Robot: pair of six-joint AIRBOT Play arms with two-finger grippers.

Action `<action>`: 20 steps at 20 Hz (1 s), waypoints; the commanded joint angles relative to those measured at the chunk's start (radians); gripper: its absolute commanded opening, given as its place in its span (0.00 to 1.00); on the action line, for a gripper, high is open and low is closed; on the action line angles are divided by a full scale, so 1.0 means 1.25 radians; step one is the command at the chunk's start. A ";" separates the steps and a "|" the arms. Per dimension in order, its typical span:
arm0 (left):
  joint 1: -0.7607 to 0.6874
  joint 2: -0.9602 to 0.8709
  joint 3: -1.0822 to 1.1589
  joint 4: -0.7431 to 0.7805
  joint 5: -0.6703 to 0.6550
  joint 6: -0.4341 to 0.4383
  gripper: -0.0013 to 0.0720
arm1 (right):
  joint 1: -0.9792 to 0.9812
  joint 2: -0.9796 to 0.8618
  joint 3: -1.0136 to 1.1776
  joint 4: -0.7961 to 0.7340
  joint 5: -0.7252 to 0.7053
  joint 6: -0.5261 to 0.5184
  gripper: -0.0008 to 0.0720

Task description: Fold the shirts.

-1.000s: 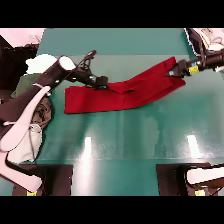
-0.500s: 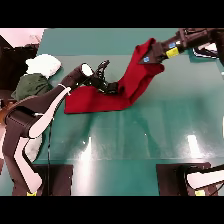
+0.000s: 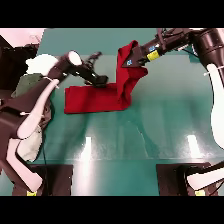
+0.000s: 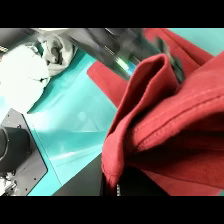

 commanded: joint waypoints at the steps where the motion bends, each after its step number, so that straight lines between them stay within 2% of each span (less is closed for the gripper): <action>1: 0.089 0.110 0.009 0.145 -0.090 0.006 0.05 | 0.033 -0.007 -0.013 0.002 -0.055 -0.009 0.03; 6: 0.235 0.287 0.009 0.206 -0.216 0.053 0.05 | 0.121 -0.067 -0.013 0.002 -0.152 -0.018 0.03; 11: 0.314 0.405 0.009 0.206 -0.224 0.057 0.05 | 0.253 -0.180 -0.011 0.004 -0.351 -0.106 0.04; 12: 0.313 0.415 0.009 0.207 -0.223 0.057 0.05 | 0.282 -0.210 0.003 0.004 -0.386 -0.114 0.19; 13: 0.313 0.420 0.009 0.204 -0.224 0.057 0.05 | 0.314 -0.250 0.041 0.011 -0.408 -0.114 0.49; 14: 0.313 0.421 0.009 0.196 -0.224 0.057 0.05 | 0.341 -0.284 0.082 0.010 -0.425 -0.114 0.64; 15: 0.313 0.420 0.009 0.193 -0.225 0.057 0.05 | 0.365 -0.307 0.109 0.011 -0.444 -0.114 0.71; 18: 0.313 0.421 0.009 0.194 -0.226 0.057 0.05 | 0.378 -0.252 0.030 0.002 -0.497 -0.140 0.71; 20: 0.313 0.421 0.008 0.194 -0.234 0.057 0.05 | 0.338 -0.170 -0.073 -0.051 -0.454 -0.134 0.62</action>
